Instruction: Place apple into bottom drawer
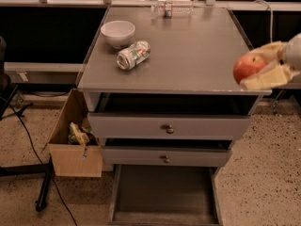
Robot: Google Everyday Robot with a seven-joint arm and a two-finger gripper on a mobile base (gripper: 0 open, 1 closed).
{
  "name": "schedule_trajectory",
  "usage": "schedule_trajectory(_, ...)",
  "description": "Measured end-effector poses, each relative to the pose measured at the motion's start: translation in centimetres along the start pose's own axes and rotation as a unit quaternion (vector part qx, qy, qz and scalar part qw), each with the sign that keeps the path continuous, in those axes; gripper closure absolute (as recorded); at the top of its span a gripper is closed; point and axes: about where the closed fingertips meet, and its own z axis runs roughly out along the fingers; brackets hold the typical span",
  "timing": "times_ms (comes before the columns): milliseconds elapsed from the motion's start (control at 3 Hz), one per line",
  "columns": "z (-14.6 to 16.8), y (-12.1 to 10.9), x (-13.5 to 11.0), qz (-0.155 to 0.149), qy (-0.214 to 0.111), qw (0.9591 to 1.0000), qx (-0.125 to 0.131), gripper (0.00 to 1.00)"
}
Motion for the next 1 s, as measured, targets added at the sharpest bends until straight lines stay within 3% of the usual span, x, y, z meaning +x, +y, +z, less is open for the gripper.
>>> schedule_trajectory(333, 0.9, 5.4, 1.4, -0.005, 0.000, 0.9999, -0.015, 1.00)
schedule_trajectory(667, 2.5, 9.2, 3.4, -0.016, 0.004, 0.9997, -0.021, 1.00)
schedule_trajectory(1000, 5.8, 11.6, 7.0, -0.029, 0.004, 0.9995, -0.014, 1.00)
